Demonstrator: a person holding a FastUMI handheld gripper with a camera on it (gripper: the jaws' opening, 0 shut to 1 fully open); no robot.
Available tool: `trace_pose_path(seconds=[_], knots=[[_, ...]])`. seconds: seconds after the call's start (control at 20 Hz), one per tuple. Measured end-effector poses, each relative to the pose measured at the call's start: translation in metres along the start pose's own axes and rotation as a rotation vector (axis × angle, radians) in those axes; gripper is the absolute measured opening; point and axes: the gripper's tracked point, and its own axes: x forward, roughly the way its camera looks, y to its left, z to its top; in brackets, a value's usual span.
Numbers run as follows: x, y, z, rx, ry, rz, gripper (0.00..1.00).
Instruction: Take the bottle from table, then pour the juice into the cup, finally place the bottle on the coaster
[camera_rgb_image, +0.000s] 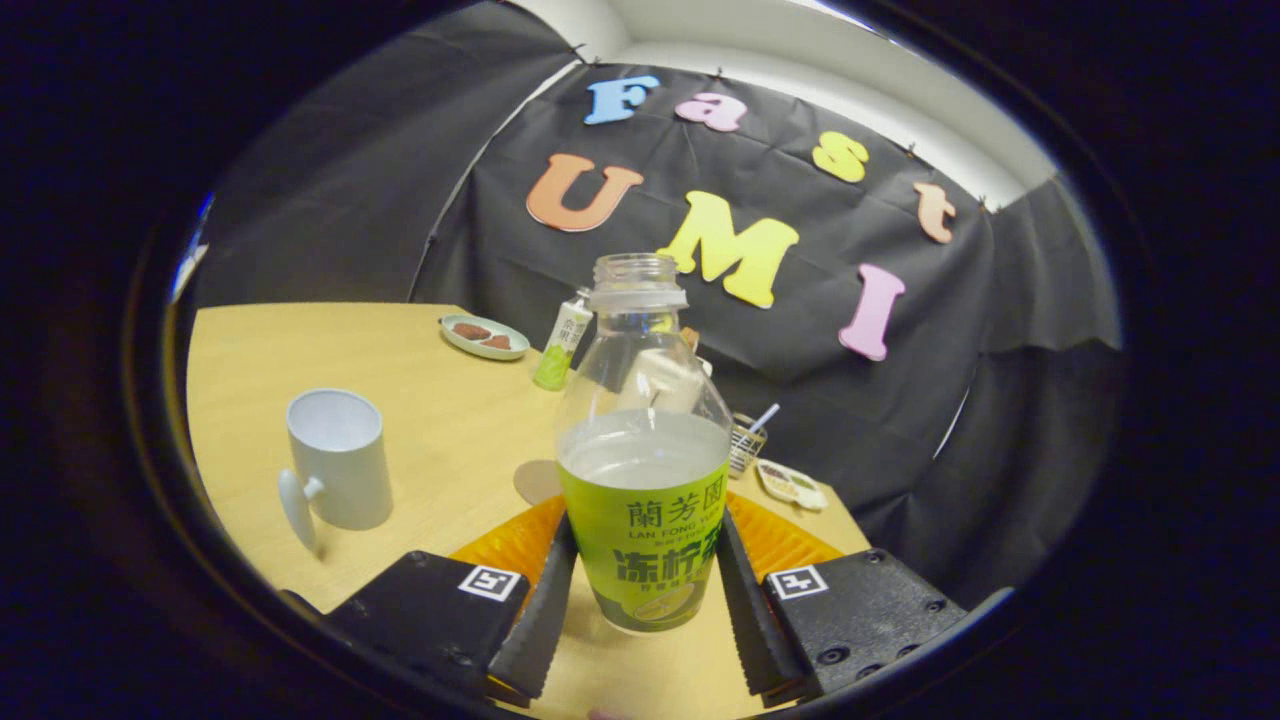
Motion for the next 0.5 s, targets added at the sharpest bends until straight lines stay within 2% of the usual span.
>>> trace_pose_path(seconds=[0.5], knots=[[0.019, 0.005, 0.037, -0.516, -0.074, -0.109, 0.76]])
